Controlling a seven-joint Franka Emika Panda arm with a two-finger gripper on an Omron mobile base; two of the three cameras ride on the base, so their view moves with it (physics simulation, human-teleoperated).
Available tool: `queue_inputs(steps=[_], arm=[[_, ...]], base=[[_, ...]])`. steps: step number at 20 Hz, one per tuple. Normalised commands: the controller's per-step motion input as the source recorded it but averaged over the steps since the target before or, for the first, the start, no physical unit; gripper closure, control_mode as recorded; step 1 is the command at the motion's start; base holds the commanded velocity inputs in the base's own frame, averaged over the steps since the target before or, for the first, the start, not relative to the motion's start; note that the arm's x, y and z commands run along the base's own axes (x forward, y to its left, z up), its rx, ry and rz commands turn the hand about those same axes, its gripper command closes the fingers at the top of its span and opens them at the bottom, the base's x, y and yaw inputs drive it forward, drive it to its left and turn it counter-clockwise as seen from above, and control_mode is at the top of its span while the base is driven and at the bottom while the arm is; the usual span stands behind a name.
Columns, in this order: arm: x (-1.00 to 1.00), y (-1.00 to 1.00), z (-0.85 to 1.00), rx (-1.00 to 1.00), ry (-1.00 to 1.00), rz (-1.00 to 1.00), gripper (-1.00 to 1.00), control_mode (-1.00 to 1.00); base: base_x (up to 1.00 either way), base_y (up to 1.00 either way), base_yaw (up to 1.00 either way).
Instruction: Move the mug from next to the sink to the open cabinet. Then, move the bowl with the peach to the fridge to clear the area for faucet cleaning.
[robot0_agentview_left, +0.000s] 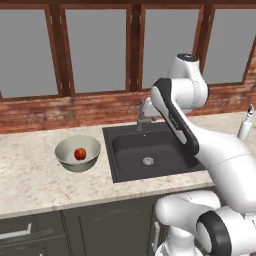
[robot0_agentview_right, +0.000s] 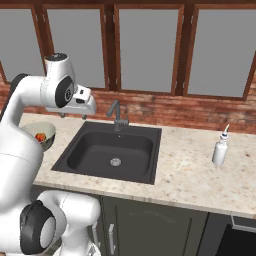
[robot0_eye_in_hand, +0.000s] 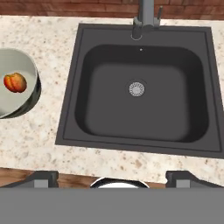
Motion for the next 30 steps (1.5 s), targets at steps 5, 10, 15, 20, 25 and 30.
queue_inputs(steps=[5,10,15,20,25,30], arm=[[0.00,0.56,-0.03,0.03,-0.03,0.00,-1.00,-1.00],[0.03,0.36,-0.31,0.01,0.00,0.00,-1.00,-1.00],[0.13,0.41,-0.74,0.06,0.03,0.00,-1.00,-1.00],[0.68,0.54,-0.68,0.19,0.04,0.00,-1.00,-1.00],[0.99,0.82,-0.42,0.06,0.07,0.00,-1.00,-1.00],[0.70,0.67,-0.37,0.03,0.13,0.01,-1.00,-1.00]], base=[[0.00,0.00,0.00],[0.00,0.00,0.00],[0.00,0.00,0.00],[0.00,0.00,0.00],[0.00,0.00,0.00],[0.00,0.00,0.00]])
